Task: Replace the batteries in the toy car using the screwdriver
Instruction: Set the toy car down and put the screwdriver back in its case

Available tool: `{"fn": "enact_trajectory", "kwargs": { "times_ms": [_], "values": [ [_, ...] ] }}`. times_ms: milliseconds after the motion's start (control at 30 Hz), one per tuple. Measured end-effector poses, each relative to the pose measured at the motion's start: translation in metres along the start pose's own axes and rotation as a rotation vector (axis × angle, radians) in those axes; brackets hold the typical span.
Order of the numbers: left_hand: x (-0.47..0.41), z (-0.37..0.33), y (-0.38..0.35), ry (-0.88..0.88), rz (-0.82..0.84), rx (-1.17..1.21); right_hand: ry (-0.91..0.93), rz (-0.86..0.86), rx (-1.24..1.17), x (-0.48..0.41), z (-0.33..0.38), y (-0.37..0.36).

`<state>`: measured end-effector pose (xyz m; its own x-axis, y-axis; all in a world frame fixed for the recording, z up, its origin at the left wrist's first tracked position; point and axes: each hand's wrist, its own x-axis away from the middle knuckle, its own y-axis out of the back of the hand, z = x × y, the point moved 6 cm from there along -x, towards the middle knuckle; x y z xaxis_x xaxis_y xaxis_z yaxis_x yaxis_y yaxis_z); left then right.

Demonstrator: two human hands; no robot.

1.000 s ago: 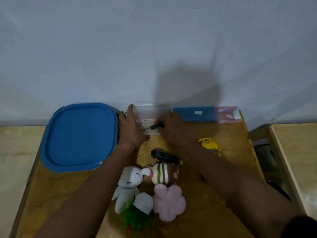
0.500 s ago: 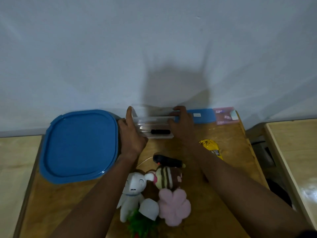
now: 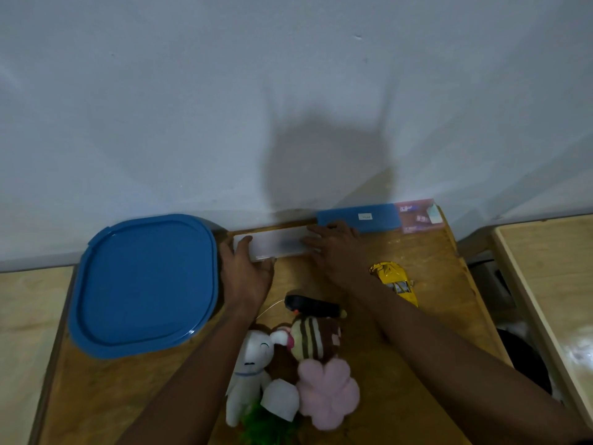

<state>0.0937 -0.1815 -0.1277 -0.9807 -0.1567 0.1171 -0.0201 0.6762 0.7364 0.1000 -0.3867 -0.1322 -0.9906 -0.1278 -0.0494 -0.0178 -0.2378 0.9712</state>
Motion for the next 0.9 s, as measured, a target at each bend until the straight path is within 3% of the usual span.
{"fn": "enact_trajectory", "kwargs": {
  "times_ms": [400,567,633,800,900],
  "values": [
    [-0.027,-0.003,-0.008,0.048,0.035,0.006,-0.011,0.102,0.136,-0.024,0.01,0.006],
    [-0.014,-0.022,-0.004,0.047,0.145,-0.019,-0.04,0.184,0.204,-0.025,0.023,0.012],
    [-0.001,-0.031,0.011,0.034,0.119,0.019,-0.081,0.262,0.141,-0.019,0.028,0.011],
    [0.042,-0.042,0.075,-0.113,-0.08,0.053,-0.07,0.241,-0.197,0.011,0.077,0.028],
    [0.066,-0.024,0.115,-0.106,-0.186,0.006,-0.115,0.258,-0.426,0.028,0.117,0.036]
  ]
}}
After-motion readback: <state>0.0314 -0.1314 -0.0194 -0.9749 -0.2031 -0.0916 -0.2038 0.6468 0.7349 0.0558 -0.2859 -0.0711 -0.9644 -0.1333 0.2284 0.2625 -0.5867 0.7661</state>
